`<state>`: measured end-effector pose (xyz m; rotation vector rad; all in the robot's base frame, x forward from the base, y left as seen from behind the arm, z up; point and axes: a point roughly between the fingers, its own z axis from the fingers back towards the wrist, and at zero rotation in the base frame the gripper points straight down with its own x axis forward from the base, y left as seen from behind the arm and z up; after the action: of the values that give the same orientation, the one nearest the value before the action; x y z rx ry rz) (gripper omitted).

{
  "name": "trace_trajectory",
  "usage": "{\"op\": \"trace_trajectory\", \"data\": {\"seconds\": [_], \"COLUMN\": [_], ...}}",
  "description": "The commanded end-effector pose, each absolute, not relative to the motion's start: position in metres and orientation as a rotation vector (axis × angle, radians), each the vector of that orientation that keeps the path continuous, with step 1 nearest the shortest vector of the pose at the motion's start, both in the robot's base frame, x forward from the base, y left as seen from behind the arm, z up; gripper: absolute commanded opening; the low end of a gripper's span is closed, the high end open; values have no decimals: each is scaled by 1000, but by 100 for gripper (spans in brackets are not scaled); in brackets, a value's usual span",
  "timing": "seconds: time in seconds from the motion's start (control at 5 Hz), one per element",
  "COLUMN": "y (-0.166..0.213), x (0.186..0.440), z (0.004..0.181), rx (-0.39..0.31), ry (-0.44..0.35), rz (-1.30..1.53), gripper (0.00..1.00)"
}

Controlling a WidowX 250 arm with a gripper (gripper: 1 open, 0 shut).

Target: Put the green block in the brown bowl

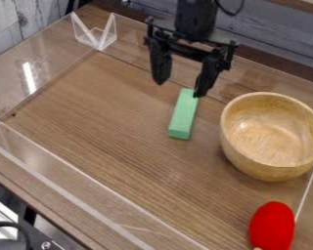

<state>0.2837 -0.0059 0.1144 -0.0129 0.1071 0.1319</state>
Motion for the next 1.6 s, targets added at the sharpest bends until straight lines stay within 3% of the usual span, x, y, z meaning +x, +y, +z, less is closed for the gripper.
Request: {"op": "trace_trajectory", "data": {"seconds": [0.0, 0.6, 1.0, 1.4], "y": [-3, 12, 32, 17], "x": [286, 294, 302, 308], "z": [110, 66, 44, 51], "rx": [-19, -52, -65, -66], "ry": [54, -17, -91, -135], "rz": [144, 368, 339, 456], "gripper": [100, 100, 100, 100]}}
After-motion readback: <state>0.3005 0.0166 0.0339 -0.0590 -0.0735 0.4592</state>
